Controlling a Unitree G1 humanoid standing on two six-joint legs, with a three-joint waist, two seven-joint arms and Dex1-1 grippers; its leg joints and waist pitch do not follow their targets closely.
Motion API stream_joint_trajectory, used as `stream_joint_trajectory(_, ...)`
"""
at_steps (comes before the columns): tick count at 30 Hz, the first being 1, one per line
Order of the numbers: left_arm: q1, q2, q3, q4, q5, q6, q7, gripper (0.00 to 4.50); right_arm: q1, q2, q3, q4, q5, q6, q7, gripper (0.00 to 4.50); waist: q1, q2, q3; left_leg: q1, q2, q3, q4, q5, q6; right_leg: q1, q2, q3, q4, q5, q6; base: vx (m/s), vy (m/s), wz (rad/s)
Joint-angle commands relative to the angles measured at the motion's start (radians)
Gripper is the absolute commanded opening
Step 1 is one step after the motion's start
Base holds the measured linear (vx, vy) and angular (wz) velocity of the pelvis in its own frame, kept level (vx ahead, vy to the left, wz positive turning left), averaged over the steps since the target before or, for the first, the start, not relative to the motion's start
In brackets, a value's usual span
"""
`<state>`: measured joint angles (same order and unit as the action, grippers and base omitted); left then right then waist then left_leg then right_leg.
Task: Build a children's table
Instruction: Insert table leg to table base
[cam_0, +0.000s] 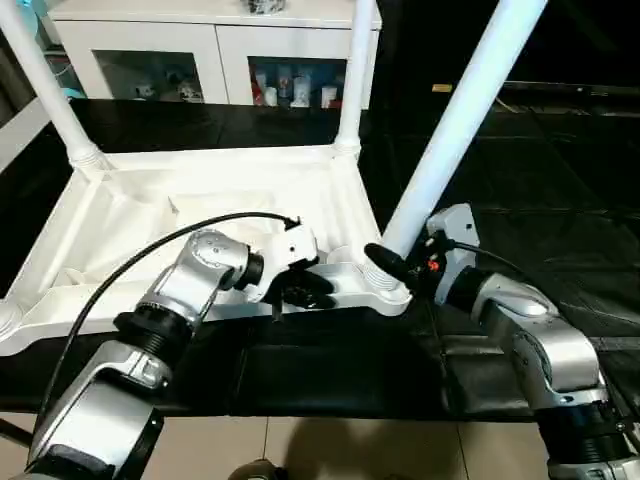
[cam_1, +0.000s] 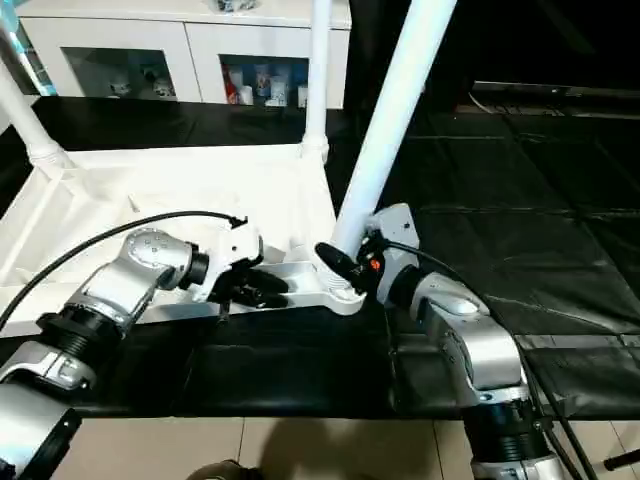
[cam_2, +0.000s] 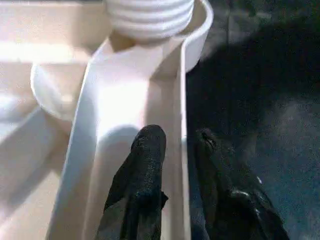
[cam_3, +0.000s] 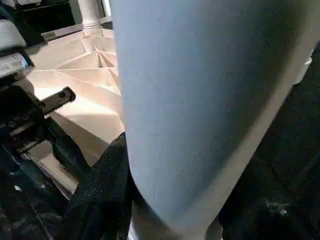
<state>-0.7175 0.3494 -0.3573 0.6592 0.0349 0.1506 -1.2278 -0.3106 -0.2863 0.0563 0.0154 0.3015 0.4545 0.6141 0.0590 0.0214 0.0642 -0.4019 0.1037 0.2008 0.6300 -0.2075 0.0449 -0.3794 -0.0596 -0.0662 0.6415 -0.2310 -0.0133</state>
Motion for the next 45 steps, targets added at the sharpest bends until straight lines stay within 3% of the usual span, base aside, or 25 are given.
stream_joint_trajectory(1,-0.023,0.004,-0.014,0.011,0.015,-0.002,0.004,1.19,-0.001,0.002,0.004,-0.011,-0.004,-0.017,-0.003,1.94,0.002,0.011,-0.075,0.039,0.15,-0.074,-0.088,-0.135,-0.009,0.042,-0.145,0.072,-0.057,0.143,-0.321,0.0,0.0,0.0)
stream_joint_trajectory(14,-0.041,-0.002,-0.012,0.043,0.016,0.0,-0.019,0.35,0.005,0.005,0.008,-0.014,-0.006,-0.02,-0.001,1.94,0.003,0.014,-0.074,0.038,0.151,-0.076,-0.09,-0.151,-0.013,0.043,-0.147,0.072,-0.058,0.135,-0.325,0.0,0.0,0.0)
stream_joint_trajectory(16,-0.041,-0.003,-0.011,0.04,0.011,0.002,-0.027,0.04,0.005,0.004,0.009,-0.013,-0.007,-0.021,0.002,1.94,0.003,0.015,-0.074,0.039,0.151,-0.076,-0.091,-0.155,-0.016,0.042,-0.145,0.072,-0.058,0.131,-0.325,0.0,0.0,0.0)
stream_joint_trajectory(28,-0.026,0.01,-0.002,0.011,0.012,0.081,-0.019,0.0,0.002,-0.016,0.019,0.028,-0.025,-0.041,0.021,1.94,0.004,0.012,-0.073,0.037,0.151,-0.075,-0.089,-0.148,-0.008,0.041,-0.146,0.072,-0.059,0.122,-0.328,0.0,0.0,0.0)
stream_joint_trajectory(31,-0.021,0.015,0.001,0.001,0.026,0.117,0.018,0.0,-0.013,-0.014,0.01,0.062,-0.032,-0.057,0.014,1.94,0.004,0.005,-0.072,0.038,0.152,-0.074,-0.09,-0.157,-0.011,0.041,-0.149,0.073,-0.061,0.099,-0.328,0.0,0.0,0.0)
stream_joint_trajectory(34,-0.017,0.016,0.005,-0.006,0.028,0.136,0.03,0.0,-0.018,-0.016,0.011,0.071,-0.03,-0.06,0.017,1.94,0.004,0.004,-0.07,0.035,0.15,-0.075,-0.087,-0.155,-0.005,0.043,-0.151,0.075,-0.065,0.07,-0.323,0.0,0.0,0.0)
stream_joint_trajectory(35,-0.012,0.021,0.005,-0.02,0.034,0.155,0.042,0.0,-0.022,-0.017,0.012,0.075,-0.03,-0.061,0.02,1.94,0.002,-0.003,-0.07,0.036,0.152,-0.074,-0.089,-0.155,-0.002,0.042,-0.149,0.075,-0.066,0.06,-0.32,0.0,0.0,0.0)
stream_joint_trajectory(40,0.018,0.046,-0.002,-0.116,0.037,0.217,0.041,0.0,-0.036,-0.013,0.016,0.094,-0.033,-0.073,0.027,1.94,-0.002,0.001,-0.07,0.034,0.151,-0.074,-0.088,-0.134,0.01,0.04,-0.146,0.074,-0.063,0.061,-0.316,0.0,0.0,0.0)
stream_joint_trajectory(45,0.027,0.042,0.003,-0.14,0.017,0.174,0.029,0.0,-0.037,-0.009,0.018,0.097,-0.034,-0.078,0.027,1.94,-0.007,0.002,-0.071,0.031,0.149,-0.075,-0.084,-0.108,0.033,0.041,-0.145,0.072,-0.063,0.085,-0.316,0.0,0.0,0.0)
